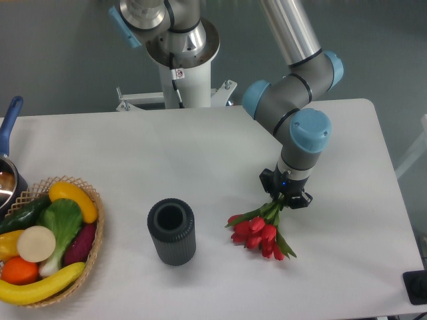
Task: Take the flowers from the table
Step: 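Lift the gripped tulip bundle up off the table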
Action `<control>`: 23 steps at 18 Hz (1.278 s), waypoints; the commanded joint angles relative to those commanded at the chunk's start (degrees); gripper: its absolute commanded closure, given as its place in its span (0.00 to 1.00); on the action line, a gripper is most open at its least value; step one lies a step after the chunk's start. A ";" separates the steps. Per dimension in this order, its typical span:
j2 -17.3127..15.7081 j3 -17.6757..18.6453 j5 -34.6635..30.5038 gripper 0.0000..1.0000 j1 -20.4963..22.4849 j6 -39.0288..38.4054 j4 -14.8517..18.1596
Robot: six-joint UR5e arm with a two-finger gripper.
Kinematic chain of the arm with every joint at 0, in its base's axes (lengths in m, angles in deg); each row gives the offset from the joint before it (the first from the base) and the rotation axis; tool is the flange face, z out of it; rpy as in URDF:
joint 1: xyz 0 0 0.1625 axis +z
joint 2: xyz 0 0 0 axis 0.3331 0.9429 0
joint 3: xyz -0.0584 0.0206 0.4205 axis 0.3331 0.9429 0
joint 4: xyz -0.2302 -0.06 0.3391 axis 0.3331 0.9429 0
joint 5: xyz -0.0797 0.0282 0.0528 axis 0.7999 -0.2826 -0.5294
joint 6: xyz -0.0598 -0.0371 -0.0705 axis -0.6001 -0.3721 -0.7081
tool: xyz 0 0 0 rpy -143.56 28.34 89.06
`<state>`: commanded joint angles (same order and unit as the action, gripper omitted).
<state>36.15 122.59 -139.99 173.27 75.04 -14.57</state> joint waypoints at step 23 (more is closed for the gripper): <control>-19.33 -1.59 49.64 0.76 9.22 -10.18 0.09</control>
<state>16.82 121.00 -90.35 182.49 64.85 -14.49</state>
